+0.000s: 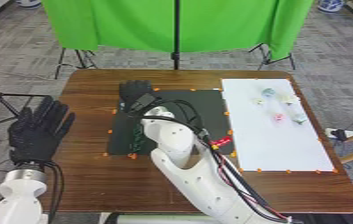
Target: Arrange flowers
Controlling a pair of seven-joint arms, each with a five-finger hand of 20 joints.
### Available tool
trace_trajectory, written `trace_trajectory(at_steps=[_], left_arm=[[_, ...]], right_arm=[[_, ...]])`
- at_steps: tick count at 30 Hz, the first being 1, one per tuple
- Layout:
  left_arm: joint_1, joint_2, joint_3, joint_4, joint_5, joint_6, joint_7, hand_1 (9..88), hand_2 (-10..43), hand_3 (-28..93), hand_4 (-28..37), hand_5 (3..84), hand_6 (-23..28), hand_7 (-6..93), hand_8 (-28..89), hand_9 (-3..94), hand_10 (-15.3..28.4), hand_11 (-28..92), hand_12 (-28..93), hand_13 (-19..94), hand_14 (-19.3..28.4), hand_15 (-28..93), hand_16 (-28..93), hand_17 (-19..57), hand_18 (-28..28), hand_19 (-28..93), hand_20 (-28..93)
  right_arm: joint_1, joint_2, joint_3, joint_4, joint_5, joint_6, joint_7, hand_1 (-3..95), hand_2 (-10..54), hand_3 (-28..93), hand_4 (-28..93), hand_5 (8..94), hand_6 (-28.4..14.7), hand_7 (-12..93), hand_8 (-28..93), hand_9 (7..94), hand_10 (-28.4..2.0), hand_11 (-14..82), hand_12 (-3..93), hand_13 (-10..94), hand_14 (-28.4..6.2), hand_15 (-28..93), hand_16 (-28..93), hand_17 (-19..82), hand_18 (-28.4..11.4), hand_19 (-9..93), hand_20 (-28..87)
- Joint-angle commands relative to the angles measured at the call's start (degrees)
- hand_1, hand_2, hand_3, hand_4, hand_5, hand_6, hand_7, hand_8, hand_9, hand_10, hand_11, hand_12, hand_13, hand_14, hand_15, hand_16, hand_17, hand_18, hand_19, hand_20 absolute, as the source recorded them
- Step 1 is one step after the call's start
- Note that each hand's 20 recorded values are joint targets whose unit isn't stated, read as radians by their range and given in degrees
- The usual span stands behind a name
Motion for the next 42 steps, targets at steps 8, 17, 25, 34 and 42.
trace_trajectory(at_steps=[8,17,25,34,42], left_arm=[[-1.8,0.37,1.18,1.09,-0.53,0.02,-0.87,26.7,14.7,78,-28.3,46.1,7.7,15.8,-11,38.0,15.1,28,7,27,12.9,43,-12,-1.2,11.2,31,18],[-2.4,0.41,1.61,1.04,-1.15,1.35,-1.32,27.5,13.5,79,-28.3,47.5,7.3,17.0,-11,40.0,15.3,29,7,27,13.5,45,-13,0.1,10.1,28,19],[-2.0,0.18,1.46,1.05,-1.81,1.06,-0.71,28.0,12.6,79,-28.3,48.0,7.1,17.9,-11,41.1,15.5,28,8,28,14.6,47,-14,-0.3,10.3,28,20],[-1.6,-0.45,1.07,1.07,-1.69,0.90,-1.15,28.5,13.0,78,-28.3,47.5,7.3,17.7,-11,40.8,15.1,28,9,28,14.6,47,-13,-1.2,11.2,30,20],[-1.3,-1.02,0.58,1.07,-0.96,1.02,-1.58,31.7,11.0,77,-28.3,46.6,7.7,17.9,-11,40.5,14.7,28,9,29,14.6,47,-12,-2.6,12.8,34,20]], right_arm=[[-4.8,-2.1,-2.5,0.6,-7.3,0.8,-2.4,60.5,-9.5,75,-28,78.4,-3.2,32,9,86.6,-10.7,15.2,46.3,68,-10.3,60,50,40,-24.2,89,45],[-6.0,-2.7,-1.9,2.6,-13.9,1.9,-3.4,58.2,-9.5,73,-28,77.5,-3.9,32,9,85.9,-11.2,14.5,44.9,68,-11.4,61,48,40,-24.4,89,44],[-6.8,-2.6,-1.8,2.5,-14.3,1.3,-2.7,59.5,-9.5,71,-28,77.0,-4.4,28,7,84.9,-11.5,12.9,42.7,67,-10.8,60,48,40,-24.6,89,43],[-6.8,-1.2,-3.3,1.8,-13.6,1.2,1.4,60.9,-9.5,71,-28,73.9,-4.8,27,4,82.4,-11.9,12.4,40.5,65,-10.7,61,48,39,-24.9,89,42],[-7.5,-0.3,-3.1,0.6,-11.3,1.0,1.9,60.7,-9.5,73,-28,69.6,-3.9,19,-11,77.3,-13.4,11.5,32.4,65,-11.4,62,46,39,-26.4,91,42]])
